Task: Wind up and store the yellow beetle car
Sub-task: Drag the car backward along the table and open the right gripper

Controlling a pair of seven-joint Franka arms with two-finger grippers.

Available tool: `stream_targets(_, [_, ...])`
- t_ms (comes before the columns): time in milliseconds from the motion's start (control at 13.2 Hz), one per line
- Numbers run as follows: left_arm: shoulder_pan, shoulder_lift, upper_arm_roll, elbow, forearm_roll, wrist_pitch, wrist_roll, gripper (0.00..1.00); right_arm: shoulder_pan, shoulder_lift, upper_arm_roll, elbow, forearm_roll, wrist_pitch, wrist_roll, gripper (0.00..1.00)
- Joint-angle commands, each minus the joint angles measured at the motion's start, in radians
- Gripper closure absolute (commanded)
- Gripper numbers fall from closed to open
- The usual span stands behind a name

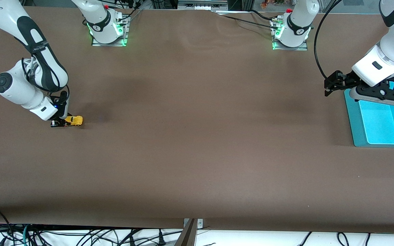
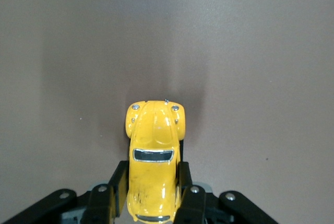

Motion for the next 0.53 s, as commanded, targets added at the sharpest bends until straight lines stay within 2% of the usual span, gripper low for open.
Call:
stream_targets(0, [-0.002,-0.014,-0.001,-0.009,0.002,0.001,-0.006,0.0,-0.016,0.055,0.036,0.056,0.057,-0.063,-0.015,0.01])
stream_targets(227, [-0.002,-0.014,-0.001,-0.009,0.002,0.001,-0.006,0.0,-0.015,0.053,0.104,0.152,0.068,-0.174,0.062,0.0])
stream_targets(453, [-0.002,-0.014,-0.001,-0.009,0.002,0.001,-0.006,0.0,-0.01,0.017,0.145,0.268,0.025,-0.35,0.16,0.0])
